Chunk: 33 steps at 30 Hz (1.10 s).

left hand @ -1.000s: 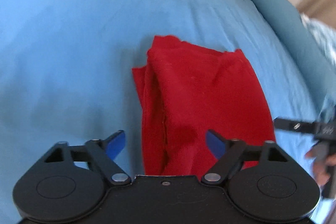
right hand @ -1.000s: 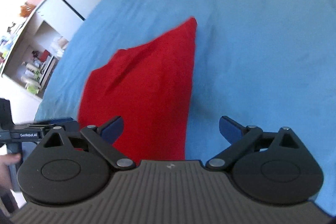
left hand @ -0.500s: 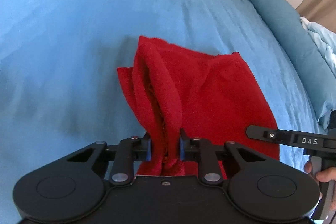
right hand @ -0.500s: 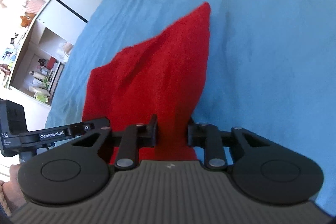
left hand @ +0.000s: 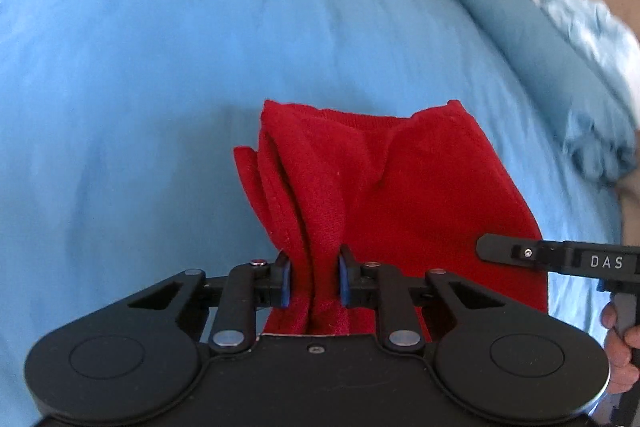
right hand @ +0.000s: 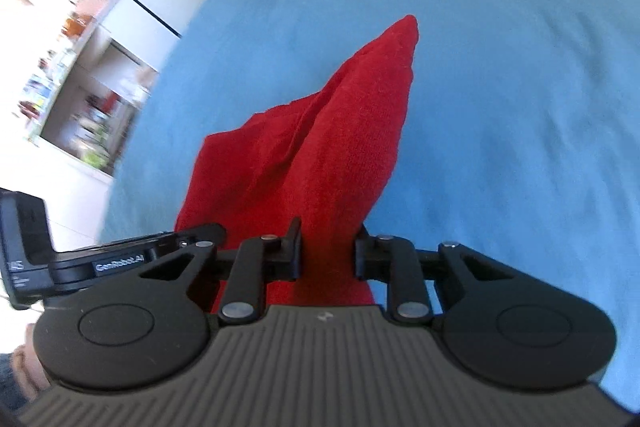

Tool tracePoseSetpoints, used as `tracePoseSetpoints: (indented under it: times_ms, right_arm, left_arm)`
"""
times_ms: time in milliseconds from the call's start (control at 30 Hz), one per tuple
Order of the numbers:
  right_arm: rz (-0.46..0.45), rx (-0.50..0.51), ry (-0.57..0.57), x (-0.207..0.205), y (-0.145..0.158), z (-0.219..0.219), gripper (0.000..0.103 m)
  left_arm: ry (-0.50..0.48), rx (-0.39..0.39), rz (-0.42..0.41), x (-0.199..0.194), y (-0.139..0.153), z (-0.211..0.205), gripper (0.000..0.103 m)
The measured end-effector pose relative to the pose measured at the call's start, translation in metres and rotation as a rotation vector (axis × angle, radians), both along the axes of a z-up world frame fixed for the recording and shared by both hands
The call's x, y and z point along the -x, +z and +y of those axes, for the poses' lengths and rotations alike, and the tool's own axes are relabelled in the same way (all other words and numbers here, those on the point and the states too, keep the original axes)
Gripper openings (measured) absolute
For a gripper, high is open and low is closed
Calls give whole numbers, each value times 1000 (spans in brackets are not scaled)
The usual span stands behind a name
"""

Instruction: Fold small clothes

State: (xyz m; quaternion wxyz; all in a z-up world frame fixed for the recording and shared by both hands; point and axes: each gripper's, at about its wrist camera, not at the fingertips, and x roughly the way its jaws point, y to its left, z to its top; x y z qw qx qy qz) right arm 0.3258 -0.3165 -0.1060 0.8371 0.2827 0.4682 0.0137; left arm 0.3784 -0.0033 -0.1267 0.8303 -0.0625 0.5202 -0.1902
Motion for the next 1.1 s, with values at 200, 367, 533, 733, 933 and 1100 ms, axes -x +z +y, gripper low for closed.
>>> tracePoseSetpoints:
  times_ms: [200,367,533,733,933,1100]
  right_arm:
    - [74,65,-74,39,-41,-8,60]
    - [32,201,-96,59,-24,-8,103]
    - [17,336,-42,68,-33,3,103]
    - [-70,410,-16,91,-75,3,103]
    - [-176,441,-36,106,-75,8,103]
    - [-265,482,-70,139,-19,26,103]
  left_arm:
    - [12,-170,-95,32,-18,-23,56]
    - [6,-259,-210,46,-7,-13,90]
    - [-17,-318,-268,56,-28,-5,90]
    - [-10,-289,-395,73,-59,4,96]
    - [20,-295,-468,83,-46,4,96]
    - [77,-279,-523,118,24,9,96]
